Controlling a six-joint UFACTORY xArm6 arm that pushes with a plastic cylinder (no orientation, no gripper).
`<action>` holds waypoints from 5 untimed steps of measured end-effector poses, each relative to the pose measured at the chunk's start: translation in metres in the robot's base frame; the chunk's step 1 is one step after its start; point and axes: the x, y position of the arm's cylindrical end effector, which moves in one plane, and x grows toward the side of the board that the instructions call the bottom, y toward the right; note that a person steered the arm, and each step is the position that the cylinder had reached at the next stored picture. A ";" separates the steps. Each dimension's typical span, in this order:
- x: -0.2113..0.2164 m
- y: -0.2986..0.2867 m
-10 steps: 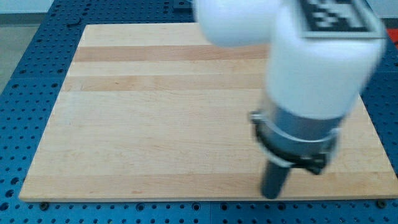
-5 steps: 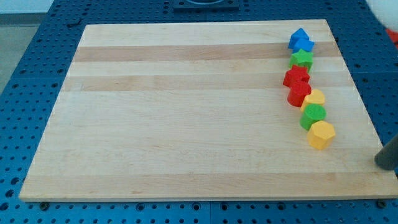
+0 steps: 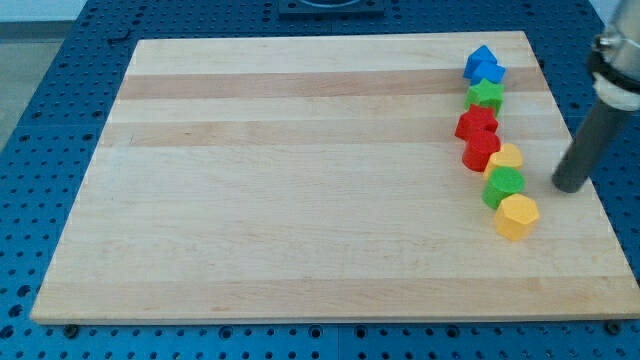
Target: Push yellow hexagon towards bottom center
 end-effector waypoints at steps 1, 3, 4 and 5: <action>0.009 -0.004; 0.048 -0.086; 0.047 -0.148; 0.053 -0.166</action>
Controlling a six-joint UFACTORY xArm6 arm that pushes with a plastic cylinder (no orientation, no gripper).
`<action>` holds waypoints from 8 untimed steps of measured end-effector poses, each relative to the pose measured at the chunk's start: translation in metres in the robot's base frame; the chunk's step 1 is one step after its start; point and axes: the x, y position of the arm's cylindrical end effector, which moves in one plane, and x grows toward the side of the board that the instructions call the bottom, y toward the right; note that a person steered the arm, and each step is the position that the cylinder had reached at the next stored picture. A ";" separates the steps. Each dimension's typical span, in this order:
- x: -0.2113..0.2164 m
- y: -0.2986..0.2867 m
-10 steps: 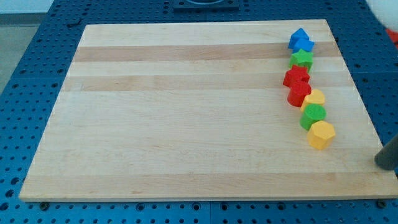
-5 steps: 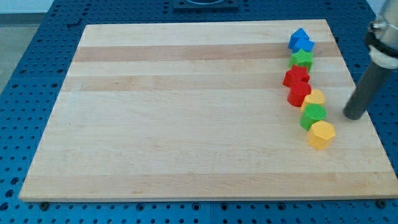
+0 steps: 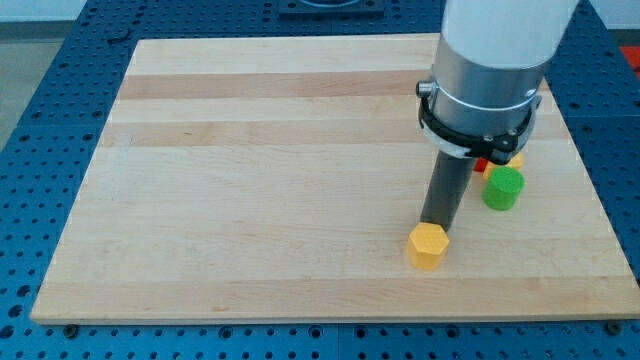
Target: Push yellow hexagon towards bottom center
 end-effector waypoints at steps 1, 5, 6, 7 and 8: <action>0.011 0.039; -0.035 -0.090; -0.034 -0.088; -0.025 -0.050; -0.001 -0.011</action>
